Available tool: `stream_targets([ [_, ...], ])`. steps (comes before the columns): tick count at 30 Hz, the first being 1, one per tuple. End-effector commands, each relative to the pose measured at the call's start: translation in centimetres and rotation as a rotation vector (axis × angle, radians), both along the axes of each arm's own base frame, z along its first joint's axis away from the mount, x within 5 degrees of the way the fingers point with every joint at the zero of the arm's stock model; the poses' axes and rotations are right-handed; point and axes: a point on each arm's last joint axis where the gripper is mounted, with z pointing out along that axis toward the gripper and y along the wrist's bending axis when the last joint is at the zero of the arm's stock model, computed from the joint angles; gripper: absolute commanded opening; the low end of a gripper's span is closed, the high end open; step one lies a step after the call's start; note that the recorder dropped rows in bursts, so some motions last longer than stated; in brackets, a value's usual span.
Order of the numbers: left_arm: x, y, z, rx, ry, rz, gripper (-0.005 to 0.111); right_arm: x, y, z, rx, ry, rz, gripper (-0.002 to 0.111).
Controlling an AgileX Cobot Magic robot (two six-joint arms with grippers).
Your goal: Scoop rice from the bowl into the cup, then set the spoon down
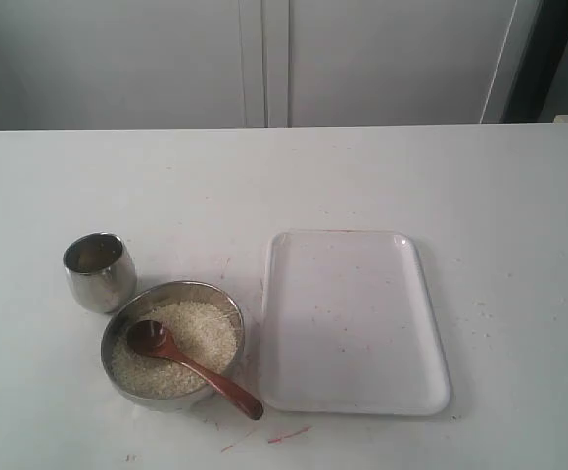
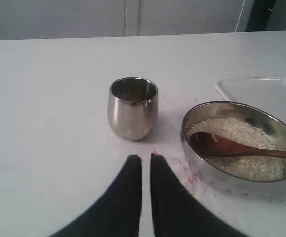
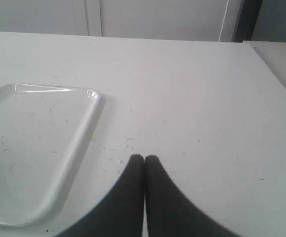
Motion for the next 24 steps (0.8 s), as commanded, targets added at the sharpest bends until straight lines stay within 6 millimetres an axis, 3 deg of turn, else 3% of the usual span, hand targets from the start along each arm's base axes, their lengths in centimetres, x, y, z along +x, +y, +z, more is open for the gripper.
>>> stream_targets([
  [1,0.0,0.0,0.2,-0.011,-0.007,-0.007,0.014,0.1,-0.1,0.2,-0.075,-0.036,0.002,0.000],
  [4,0.0,0.0,0.2,-0.011,-0.007,-0.007,0.014,0.2,-0.1,1.0,-0.131,-0.116,0.011,0.000],
  [17,0.0,0.0,0.2,-0.011,-0.007,-0.007,0.014,0.2,0.2,3.9,-0.090,-0.442,0.018,0.000],
  [24,0.0,0.0,0.2,-0.011,-0.007,-0.007,0.014,0.1,0.2,4.1,0.420,-0.489,0.004,0.000],
])
